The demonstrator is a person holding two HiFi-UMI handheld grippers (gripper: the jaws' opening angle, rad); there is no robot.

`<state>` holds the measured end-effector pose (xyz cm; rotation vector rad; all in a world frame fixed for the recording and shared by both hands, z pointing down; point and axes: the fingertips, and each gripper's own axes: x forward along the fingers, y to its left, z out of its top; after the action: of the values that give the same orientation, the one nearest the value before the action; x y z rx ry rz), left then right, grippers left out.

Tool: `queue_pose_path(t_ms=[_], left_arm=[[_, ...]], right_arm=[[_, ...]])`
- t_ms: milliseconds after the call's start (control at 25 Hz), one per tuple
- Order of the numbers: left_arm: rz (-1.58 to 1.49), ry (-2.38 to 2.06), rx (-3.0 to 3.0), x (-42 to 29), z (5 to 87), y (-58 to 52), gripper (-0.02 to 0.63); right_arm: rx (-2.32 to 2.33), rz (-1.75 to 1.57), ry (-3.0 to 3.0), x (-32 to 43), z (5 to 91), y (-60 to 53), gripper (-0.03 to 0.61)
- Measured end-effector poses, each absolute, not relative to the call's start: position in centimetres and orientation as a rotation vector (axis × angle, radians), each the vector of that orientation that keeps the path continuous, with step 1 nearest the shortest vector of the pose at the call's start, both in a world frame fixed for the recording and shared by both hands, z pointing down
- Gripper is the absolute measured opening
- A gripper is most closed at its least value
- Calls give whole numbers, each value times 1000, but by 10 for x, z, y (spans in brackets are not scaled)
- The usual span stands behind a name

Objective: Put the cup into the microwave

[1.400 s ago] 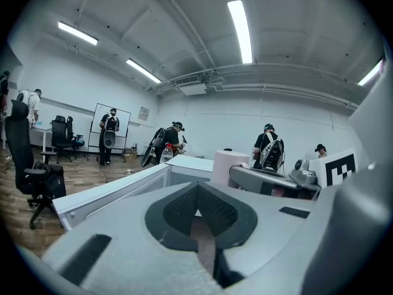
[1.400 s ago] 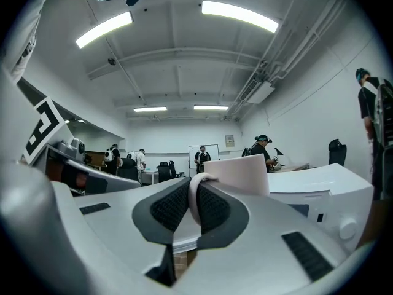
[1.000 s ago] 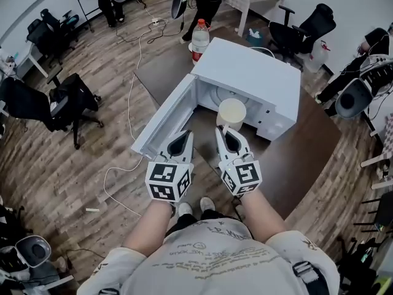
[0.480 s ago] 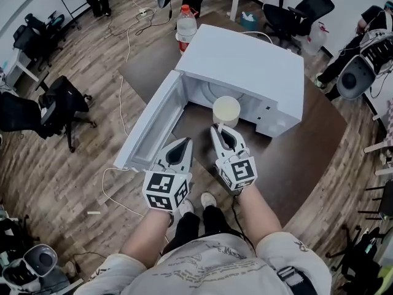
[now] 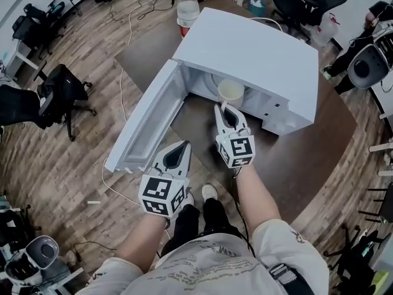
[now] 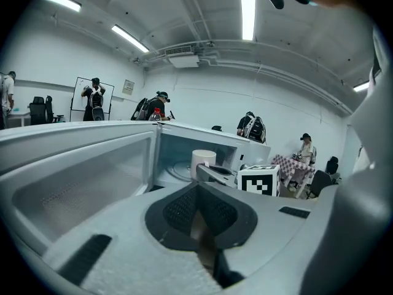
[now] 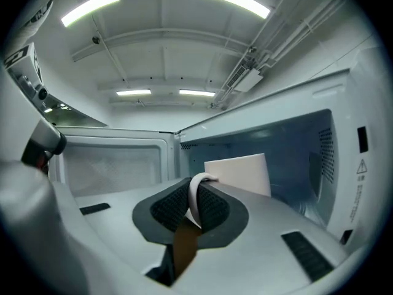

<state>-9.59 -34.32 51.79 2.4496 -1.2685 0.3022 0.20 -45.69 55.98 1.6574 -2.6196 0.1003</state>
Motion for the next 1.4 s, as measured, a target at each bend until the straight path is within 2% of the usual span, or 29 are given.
queue_pose_path(t_ms=[640, 1240, 1360, 1400], left_arm=[[376, -1337, 2400, -112, 526, -362, 12], [374, -1322, 2373, -107, 531, -369, 12], [376, -1321, 2372, -108, 529, -368, 12], [376, -1323, 2371, -109, 529, -368, 12]], right_arm=[[1768, 167, -2544, 32, 574, -561, 29], [1800, 199, -2420, 32, 593, -568, 31], [1776, 227, -2397, 31, 597, -566, 44], [1764, 237, -2392, 29, 598, -566, 74]])
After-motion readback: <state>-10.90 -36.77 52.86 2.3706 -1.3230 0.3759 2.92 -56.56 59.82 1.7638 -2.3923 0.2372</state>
